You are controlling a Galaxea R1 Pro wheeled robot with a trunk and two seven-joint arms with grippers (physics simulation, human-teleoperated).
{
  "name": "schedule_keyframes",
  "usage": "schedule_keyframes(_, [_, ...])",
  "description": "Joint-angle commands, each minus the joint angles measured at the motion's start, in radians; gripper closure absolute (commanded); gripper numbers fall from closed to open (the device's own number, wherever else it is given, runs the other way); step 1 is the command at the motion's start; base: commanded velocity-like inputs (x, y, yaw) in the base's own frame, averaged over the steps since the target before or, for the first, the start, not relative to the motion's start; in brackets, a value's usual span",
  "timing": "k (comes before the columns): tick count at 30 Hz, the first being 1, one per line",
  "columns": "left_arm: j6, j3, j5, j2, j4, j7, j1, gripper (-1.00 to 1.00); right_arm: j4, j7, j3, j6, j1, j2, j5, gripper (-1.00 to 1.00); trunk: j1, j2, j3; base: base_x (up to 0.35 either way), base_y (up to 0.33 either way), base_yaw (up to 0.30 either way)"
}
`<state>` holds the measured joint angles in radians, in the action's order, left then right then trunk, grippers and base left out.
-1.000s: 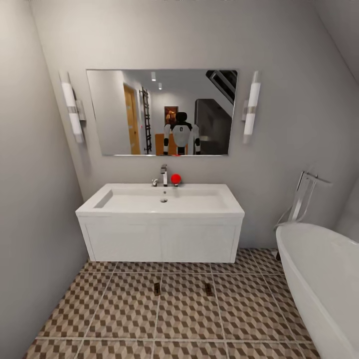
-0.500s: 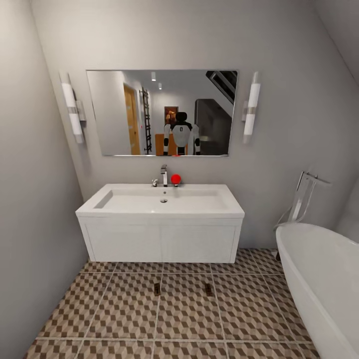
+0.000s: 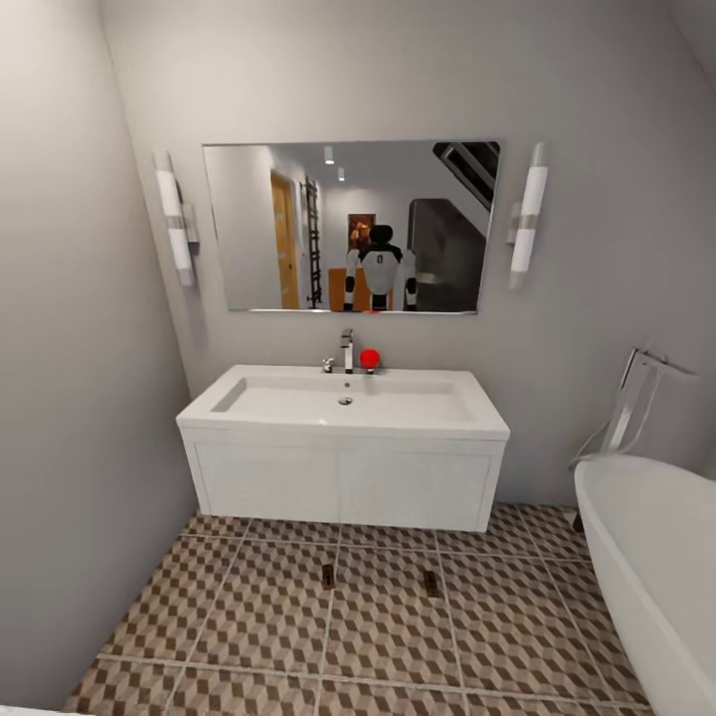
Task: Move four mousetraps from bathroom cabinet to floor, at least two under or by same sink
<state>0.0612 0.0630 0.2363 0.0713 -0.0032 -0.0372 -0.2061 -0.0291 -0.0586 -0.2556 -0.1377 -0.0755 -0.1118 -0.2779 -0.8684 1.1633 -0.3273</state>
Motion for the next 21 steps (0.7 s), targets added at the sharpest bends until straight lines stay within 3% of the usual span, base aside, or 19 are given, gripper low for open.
schedule_keyframes(1, [0.003,0.007,0.009,0.0,0.002,-0.004,-0.001,-1.0,-0.003,-0.002,-0.009,-0.006,-0.001,-0.001,-0.008,-1.0,0.0,0.001,-0.001,0.0,0.0,0.255])
schedule_keyframes(21, [-0.003,0.011,-0.003,-0.017,0.002,-0.004,-0.001,-1.0,-0.003,0.0,-0.009,-0.004,-0.001,0.0,-0.007,-1.0,0.0,0.001,0.01,0.0,0.0,0.263])
